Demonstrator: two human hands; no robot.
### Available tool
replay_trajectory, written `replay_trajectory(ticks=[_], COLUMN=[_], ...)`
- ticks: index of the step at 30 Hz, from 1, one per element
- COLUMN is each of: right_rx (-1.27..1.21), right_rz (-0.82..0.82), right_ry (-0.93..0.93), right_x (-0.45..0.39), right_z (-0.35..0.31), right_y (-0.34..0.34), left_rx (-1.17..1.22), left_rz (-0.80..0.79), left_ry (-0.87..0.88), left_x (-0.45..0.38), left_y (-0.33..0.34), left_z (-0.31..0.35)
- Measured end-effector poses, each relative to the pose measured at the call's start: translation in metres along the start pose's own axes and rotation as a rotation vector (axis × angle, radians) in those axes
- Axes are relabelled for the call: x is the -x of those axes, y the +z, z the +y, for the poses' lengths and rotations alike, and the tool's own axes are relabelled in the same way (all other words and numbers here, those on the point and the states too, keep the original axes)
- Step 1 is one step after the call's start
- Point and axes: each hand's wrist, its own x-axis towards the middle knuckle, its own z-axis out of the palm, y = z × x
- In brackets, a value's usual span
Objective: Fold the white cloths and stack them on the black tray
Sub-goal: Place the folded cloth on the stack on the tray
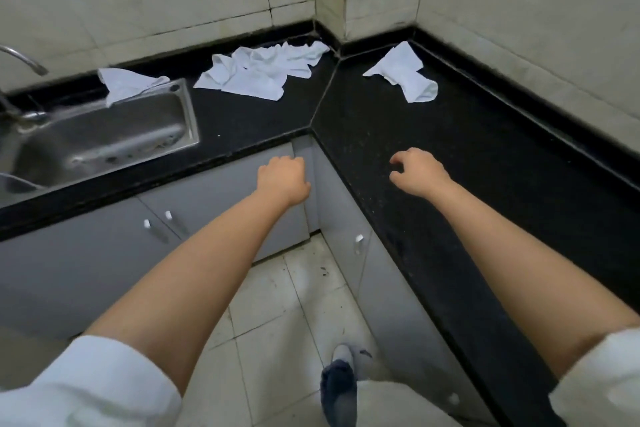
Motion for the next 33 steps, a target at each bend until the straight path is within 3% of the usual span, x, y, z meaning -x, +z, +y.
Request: replay_trajectory(ticks=[10,15,20,23,33], right_rx=[-0.142,-0.158,0.0,0.149,0.482], right_rz=[-0.022,-0.012,-0.007,-0.016,-0.33], right_ry=[0.246,0.396,0.58,0.584,0.76], right_x=[-0.164,-0.232,-0.311,-0.359,-0.426], right_z=[0.029,0.042,0.041,0.04,0.082], right_y=[-0.02,-0.016,-0.016,-0.014,-0.015], left_rx=[-0.006,-0.025,-0.053,-0.04,-0.25], left_rz=[-0.063,-0.121,-0.24,-0.269,-0.382], left_ry=[0.132,0.293,0.523,0.621,0.833], left_x=[-0.182,-0.286,-0.385,-0.433,-0.497], left_y=[-0.034,-0.028,-0.009,0.006,0.031], left_z=[0.004,0.022,0.037,0.036,0.017])
